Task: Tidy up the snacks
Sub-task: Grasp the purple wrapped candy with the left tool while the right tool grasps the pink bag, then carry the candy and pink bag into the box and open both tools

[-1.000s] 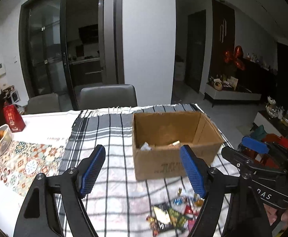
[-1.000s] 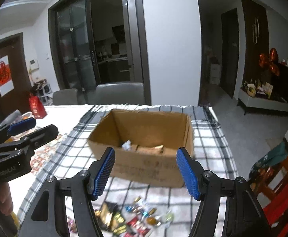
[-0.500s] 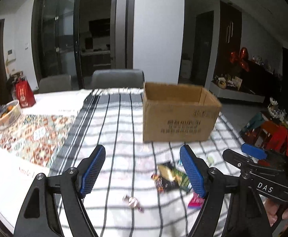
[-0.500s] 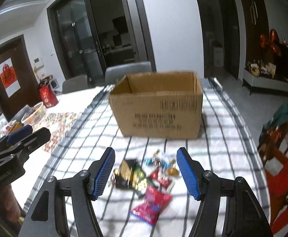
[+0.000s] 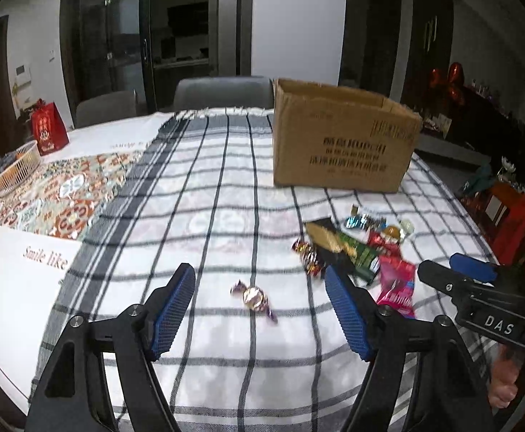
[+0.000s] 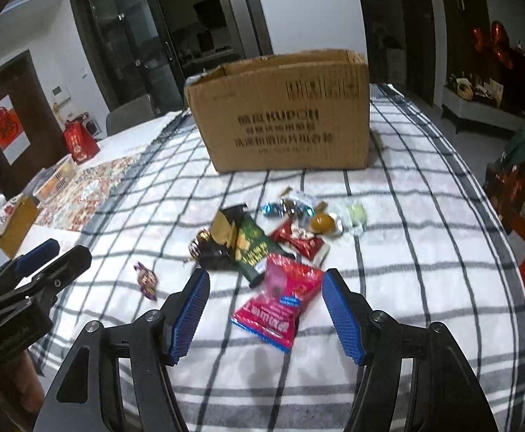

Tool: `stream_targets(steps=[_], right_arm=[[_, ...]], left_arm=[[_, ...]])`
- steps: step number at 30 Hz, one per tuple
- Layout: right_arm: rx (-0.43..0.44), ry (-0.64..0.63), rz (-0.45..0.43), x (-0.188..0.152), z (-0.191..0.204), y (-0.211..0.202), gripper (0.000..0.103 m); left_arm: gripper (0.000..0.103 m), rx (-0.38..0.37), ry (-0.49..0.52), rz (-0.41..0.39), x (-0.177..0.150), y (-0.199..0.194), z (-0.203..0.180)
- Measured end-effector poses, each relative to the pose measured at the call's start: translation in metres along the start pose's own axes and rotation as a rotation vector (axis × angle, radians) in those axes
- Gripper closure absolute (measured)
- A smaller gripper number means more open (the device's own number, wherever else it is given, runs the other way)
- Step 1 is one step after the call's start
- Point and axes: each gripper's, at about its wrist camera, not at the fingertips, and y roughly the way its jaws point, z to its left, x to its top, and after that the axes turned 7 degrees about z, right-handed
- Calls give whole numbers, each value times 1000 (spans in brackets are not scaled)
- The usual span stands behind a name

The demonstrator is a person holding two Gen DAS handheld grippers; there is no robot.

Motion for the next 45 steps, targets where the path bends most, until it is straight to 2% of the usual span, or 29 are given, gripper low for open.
stream_targets(steps=[10,21,24,27,28,29,32,37,45], right_arm=[[-2,23,61,-8,-4,32,38],[-25,44,116,-8,-7,59,38],[-31,42,126,-7,-7,63,43],[-30,40,127,-6,-6,66,43],[-28,37,126,-5,-5,67,46],[-26,34,127,-5,-4,68,51],[-33,20,124,-5,-1,68,53],[-52,-4,111,-7,2,66,58],[-42,7,93,-8,-3,53,59]], left_arm=[[43,-42,-44,101,-8,44,6],[54,-37,-89,170,-10,85,10],[59,-35,-99,187,-11,92,11],[64,-34,-107,196,-11,97,12],[66,-36,-108,201,-12,98,12],[70,-35,-110,205,-11,99,13],[79,-34,-112,204,-11,99,15],[80,-32,-109,203,-12,96,15],[80,-37,-82,170,-10,74,6]])
